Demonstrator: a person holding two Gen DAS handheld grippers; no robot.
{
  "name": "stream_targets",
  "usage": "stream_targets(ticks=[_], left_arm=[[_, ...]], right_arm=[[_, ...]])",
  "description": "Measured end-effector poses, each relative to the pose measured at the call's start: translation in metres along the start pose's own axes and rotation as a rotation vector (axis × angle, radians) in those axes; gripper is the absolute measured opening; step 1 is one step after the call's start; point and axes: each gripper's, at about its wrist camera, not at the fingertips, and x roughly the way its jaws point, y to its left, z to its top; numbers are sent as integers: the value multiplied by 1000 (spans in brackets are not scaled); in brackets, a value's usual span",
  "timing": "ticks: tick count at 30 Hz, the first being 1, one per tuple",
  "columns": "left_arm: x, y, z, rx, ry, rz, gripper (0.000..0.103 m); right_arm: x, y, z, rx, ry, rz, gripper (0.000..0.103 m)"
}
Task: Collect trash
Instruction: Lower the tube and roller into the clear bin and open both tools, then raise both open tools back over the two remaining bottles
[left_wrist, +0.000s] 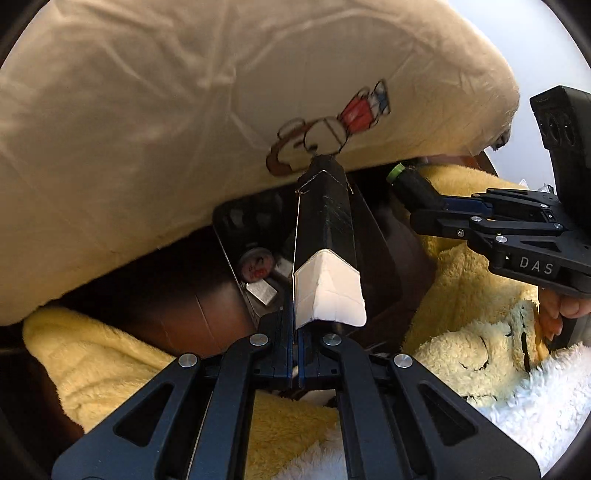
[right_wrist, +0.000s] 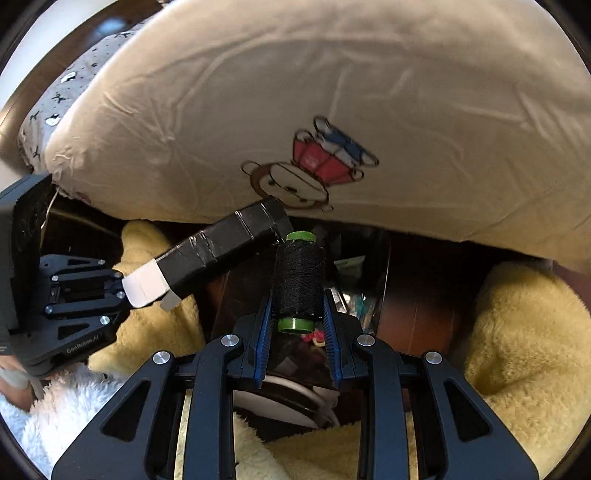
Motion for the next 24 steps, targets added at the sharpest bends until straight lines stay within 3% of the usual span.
stream_targets(ticks=[6, 8, 9, 11, 14, 16, 19, 24], left_arm=[[16, 5, 4, -15, 45, -10, 1], [21, 6, 2, -28, 54, -8, 11], [22, 7, 2, -32, 55, -7, 17], [23, 10, 3, -42, 55, 2, 25], [20, 12, 6, -52, 46, 15, 35], [17, 14, 9, -60, 32, 35, 54], [8, 16, 14, -62, 7, 62, 73], [-18, 14, 24, -38, -43, 103, 83]], right_arm=[[12, -4, 6, 25, 35, 0, 29], [15, -6, 6, 40, 45, -10, 29], [16, -8, 7, 50, 48, -12, 35], [15, -12, 9, 68, 44, -20, 61], [13, -13, 11, 80, 28, -32, 66], [8, -18, 14, 89, 17, -43, 77], [2, -20, 16, 104, -1, -42, 85], [-22, -22, 25, 115, -64, -26, 93]])
